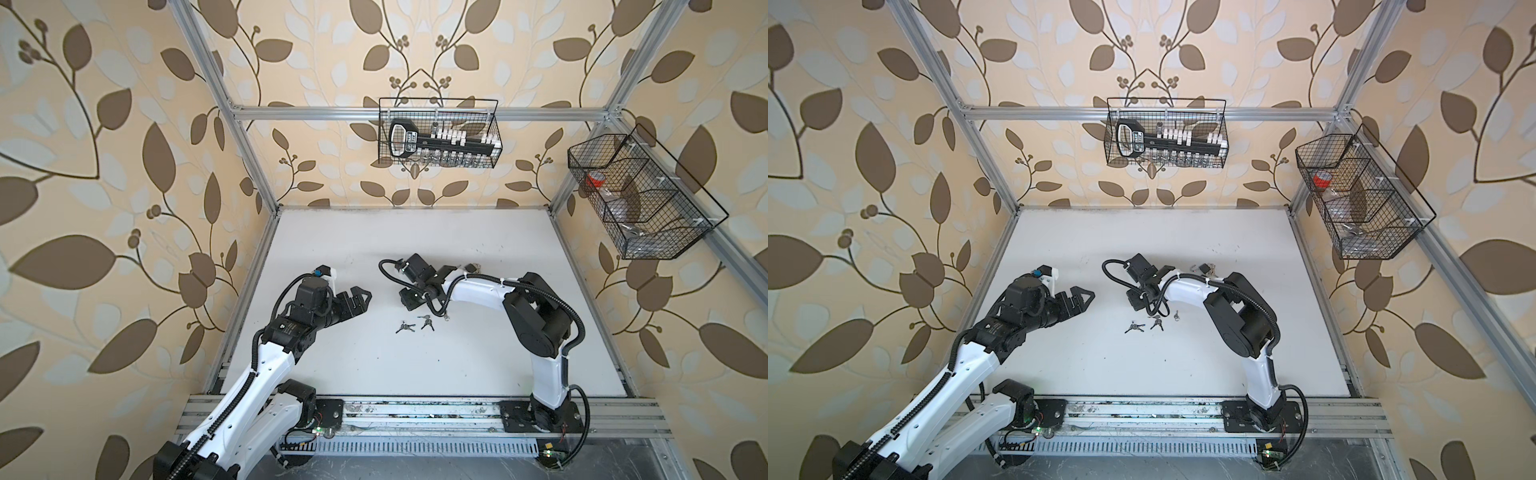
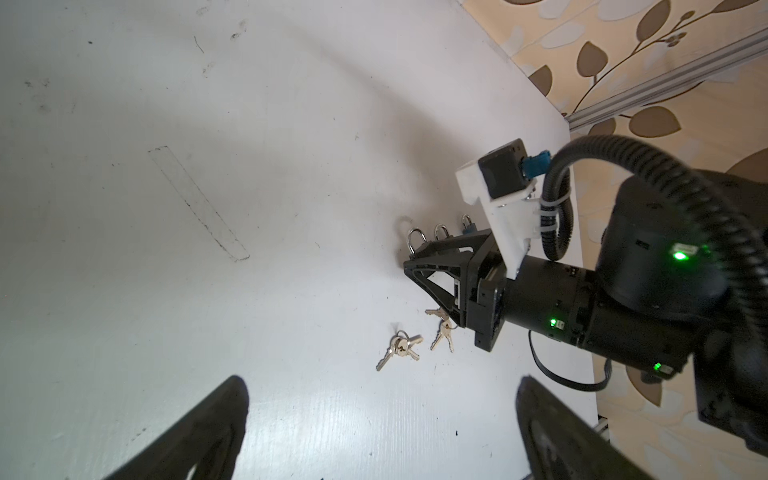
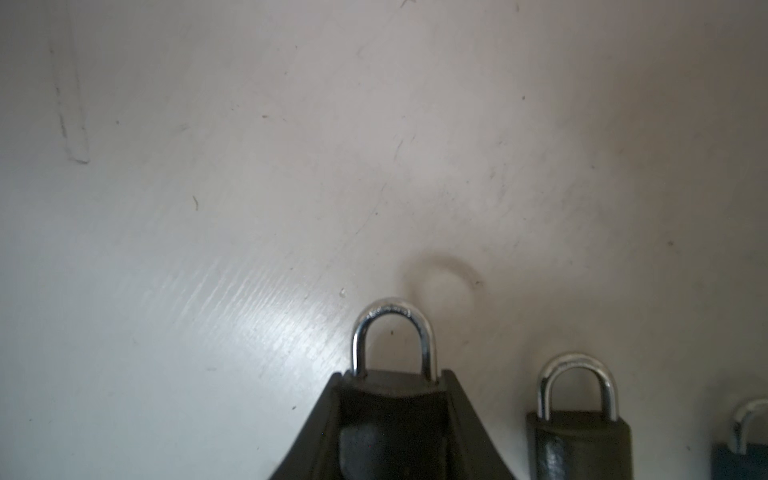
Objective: Lock with the key
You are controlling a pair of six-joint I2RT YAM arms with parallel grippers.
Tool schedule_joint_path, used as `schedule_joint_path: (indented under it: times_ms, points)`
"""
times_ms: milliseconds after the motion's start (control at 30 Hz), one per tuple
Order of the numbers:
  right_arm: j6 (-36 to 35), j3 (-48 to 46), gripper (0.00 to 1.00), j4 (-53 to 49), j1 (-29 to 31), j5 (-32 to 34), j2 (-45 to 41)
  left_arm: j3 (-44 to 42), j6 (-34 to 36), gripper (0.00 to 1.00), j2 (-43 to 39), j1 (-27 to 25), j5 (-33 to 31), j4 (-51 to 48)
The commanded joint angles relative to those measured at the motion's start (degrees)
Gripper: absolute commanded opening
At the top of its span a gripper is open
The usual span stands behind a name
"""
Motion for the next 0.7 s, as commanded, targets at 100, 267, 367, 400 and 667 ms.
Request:
schedule_joint_path:
  times_ms: [100, 267, 367, 400, 667]
  points:
    - [-2.0, 4.7, 0.04, -3.2, -0.1, 1.5, 3.1, -0.2, -0.2, 0.99, -1.6, 0.3, 1.8, 1.3]
    - [-2.6, 5.5, 0.07, -3.8, -0.1, 1.0, 4.4, -0.4, -0.3, 0.99, -1.7, 0.3, 2.3, 1.6]
    - [-2.6, 5.4, 0.1, -4.1, -0.1, 0.8, 4.8, -0.4, -0.3, 0.99, -1.6, 0.3, 2.4, 1.6]
    - [-2.6, 5.2, 0.11, -4.2, 0.0, 0.9, 4.9, -0.4, -0.3, 0.99, -1.6, 0.3, 2.3, 1.6]
    - [-2.9, 4.1, 0.31, -4.5, 0.0, 0.2, 5.4, -0.1, 0.1, 0.99, -2.0, 0.3, 2.1, 1.2]
